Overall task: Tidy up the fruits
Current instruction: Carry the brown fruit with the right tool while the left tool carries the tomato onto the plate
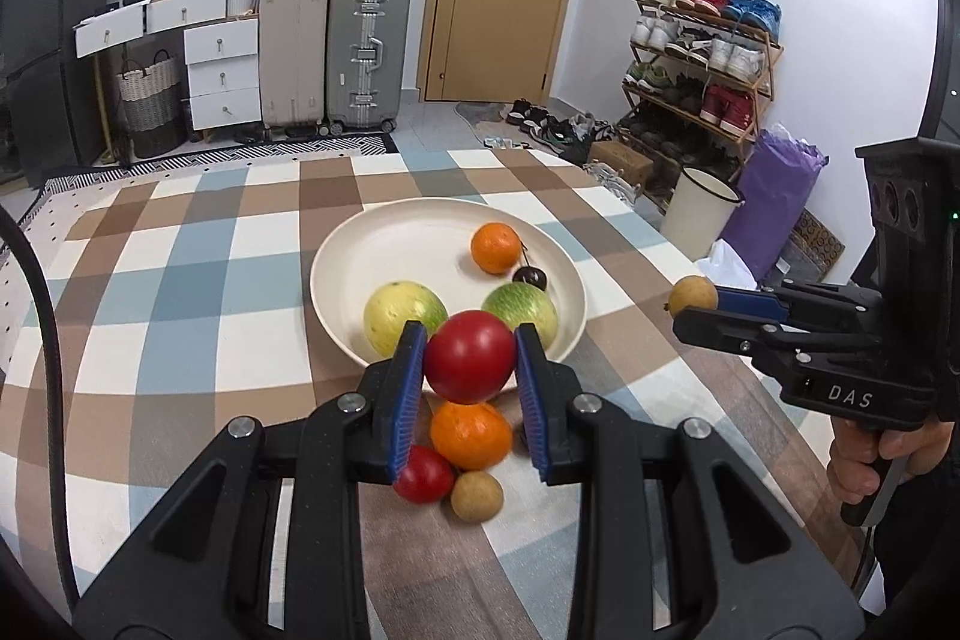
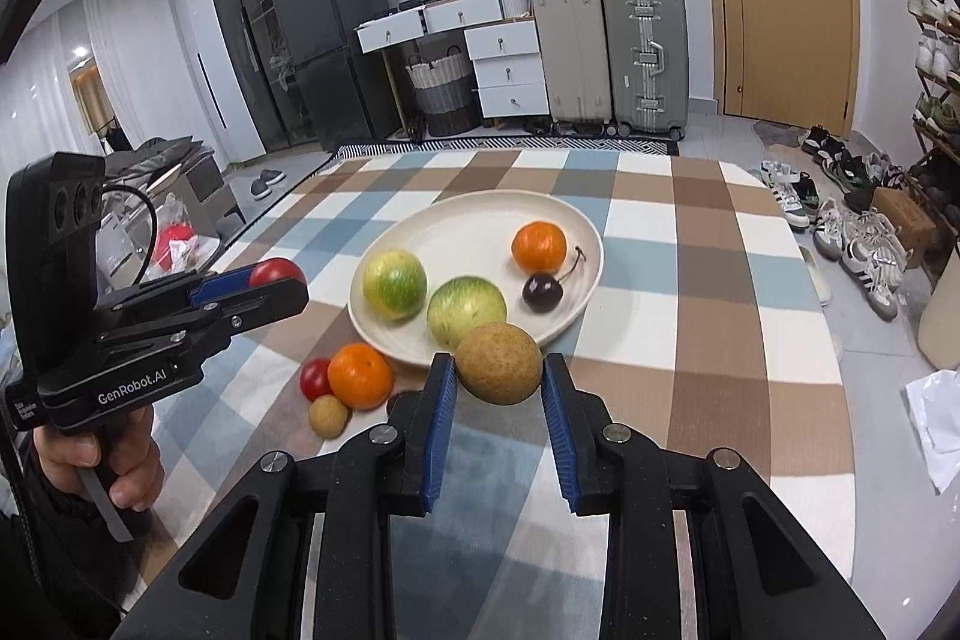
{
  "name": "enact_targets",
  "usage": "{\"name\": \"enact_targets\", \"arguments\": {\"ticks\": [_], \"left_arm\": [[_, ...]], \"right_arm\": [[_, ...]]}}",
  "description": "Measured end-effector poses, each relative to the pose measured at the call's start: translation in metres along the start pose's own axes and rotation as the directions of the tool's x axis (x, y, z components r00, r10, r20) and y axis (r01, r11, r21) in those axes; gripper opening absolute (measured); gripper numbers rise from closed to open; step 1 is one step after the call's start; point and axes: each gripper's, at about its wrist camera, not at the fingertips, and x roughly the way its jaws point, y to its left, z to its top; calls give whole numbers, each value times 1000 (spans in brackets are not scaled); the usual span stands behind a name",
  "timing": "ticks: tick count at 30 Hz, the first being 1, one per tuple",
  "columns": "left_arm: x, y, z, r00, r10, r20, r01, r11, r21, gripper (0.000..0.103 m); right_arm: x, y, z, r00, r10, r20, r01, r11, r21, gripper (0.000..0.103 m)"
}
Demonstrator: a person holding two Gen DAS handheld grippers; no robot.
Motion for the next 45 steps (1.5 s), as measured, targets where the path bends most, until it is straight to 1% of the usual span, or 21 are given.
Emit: {"name": "enact_targets", "arguments": {"ticks": [5,9,14,18,21,29,33,45], "left_arm": [[8,6,3,1000,8,17,-8,1000,-16,27],[16,8,1,1000,12,13,-12,1000,-25,27],[24,10,3,999,36,28,-35,999,-29,27],[33,14,9,998,49,37,-47,998,-39,27],[39,13,14,998,50,40,-49,998,-27,27],[59,15,30,998,48,40,-48,999,-6,27],[73,15,34,998,50,28,-50,999,3,27],[103,9,31,999,50,-9,-50,998,26,27]], "right_arm": [[9,-2,10,999,0,32,-1,1000,9,30],[19,-4,14,999,3,39,-4,1000,15,30],[30,-6,18,998,4,61,-5,1000,6,30],[35,-8,23,997,3,81,-3,1000,6,30],[39,-11,27,996,5,94,-7,1000,20,30],[53,-22,34,997,5,82,-10,998,56,30],[60,-25,38,997,5,77,-10,998,65,30],[82,-26,44,998,18,57,-23,995,93,30]]}}
